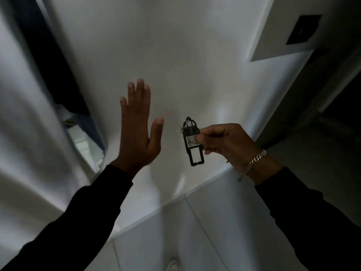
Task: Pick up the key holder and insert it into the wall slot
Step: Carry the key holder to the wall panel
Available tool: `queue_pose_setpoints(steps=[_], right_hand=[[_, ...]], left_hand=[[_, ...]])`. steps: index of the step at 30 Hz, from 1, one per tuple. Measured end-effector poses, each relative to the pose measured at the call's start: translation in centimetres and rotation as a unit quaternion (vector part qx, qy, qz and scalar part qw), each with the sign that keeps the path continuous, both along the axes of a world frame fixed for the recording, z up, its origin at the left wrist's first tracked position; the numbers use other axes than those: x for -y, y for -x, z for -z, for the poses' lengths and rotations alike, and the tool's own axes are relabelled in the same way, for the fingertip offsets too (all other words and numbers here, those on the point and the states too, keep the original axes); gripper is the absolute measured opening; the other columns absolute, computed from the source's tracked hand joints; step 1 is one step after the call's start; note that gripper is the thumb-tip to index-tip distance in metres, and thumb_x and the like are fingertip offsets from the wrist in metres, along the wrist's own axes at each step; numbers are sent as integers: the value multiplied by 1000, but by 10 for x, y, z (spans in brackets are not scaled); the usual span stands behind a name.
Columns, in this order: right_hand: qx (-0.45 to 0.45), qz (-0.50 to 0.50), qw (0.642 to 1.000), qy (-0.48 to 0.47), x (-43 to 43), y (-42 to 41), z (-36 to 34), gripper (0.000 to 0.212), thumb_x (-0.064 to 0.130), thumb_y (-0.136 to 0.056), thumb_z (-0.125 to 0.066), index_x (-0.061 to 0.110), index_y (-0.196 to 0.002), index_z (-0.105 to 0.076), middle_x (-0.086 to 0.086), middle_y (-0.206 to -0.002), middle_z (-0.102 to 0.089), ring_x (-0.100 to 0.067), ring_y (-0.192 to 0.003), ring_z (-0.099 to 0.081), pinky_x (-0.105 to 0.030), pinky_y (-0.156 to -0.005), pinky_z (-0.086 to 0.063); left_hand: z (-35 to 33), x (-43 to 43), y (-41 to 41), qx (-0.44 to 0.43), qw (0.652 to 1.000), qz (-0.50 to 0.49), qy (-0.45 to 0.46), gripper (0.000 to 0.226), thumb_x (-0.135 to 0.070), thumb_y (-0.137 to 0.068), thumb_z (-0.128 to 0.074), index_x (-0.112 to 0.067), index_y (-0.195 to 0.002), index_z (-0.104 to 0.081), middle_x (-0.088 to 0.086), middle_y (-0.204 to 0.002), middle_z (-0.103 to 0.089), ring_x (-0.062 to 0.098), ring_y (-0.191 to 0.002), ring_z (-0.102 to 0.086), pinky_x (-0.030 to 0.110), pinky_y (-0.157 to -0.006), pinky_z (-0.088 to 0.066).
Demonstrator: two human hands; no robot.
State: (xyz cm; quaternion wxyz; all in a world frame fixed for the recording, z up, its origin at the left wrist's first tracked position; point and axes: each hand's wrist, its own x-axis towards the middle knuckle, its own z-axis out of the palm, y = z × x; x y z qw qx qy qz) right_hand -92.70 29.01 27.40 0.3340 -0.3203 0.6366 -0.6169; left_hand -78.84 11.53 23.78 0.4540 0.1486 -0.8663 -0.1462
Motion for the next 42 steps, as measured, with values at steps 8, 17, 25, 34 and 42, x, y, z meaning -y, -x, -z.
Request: queue_pose_setpoints(steps=[8, 17, 25, 34, 42], right_hand=[[-67, 63, 995, 26, -37, 129, -7, 26, -2, -77, -70, 23, -76, -76, 4, -70, -76, -8, -60, -66, -16, -53, -55], [-102, 73, 991, 44, -105, 295, -9, 20, 0, -79, -70, 19, -86, -74, -26, -98, -72, -29, -78, -66, -17, -55, -54], [-109, 45, 992, 42, -129, 428, -35, 17, -2, -81, -67, 3, -97, -69, -21, -92, -71, -17, -66, -62, -17, -54, -55], [-189, -11, 977, 101, -92, 565, -82, 25, 0, -79, -69, 25, -80, -71, 1, -75, -72, -21, -67, -63, -18, -56, -57], [-238, -56, 952, 184, -54, 659, -140, 32, -7, -79, -67, 25, -77, -69, 12, -60, -72, -1, -57, -64, -14, -52, -55]], left_hand=[[-24, -15, 157, -23, 998, 54, 23, 68, -39, -103, -25, 4, -156, -15, 26, -166, -11, 40, -156, 1, 53, -127, 6], [-26, -82, 328, -1, 997, 45, 57, 69, -38, -102, -32, 3, -156, -18, 24, -167, -13, 38, -157, -2, 47, -128, 4], [-39, -104, 435, 6, 994, 35, 108, 72, -38, -101, -41, 5, -155, -19, 27, -165, -13, 39, -157, -6, 55, -129, -10], [-89, -76, 551, -89, 978, -41, 185, 70, -36, -100, -42, 6, -153, -23, 29, -164, -17, 41, -156, -10, 54, -129, -6], [-122, -56, 629, -60, 939, -192, 278, 67, -35, -99, -38, 3, -153, -27, 28, -162, -24, 40, -154, -18, 44, -128, 0]])
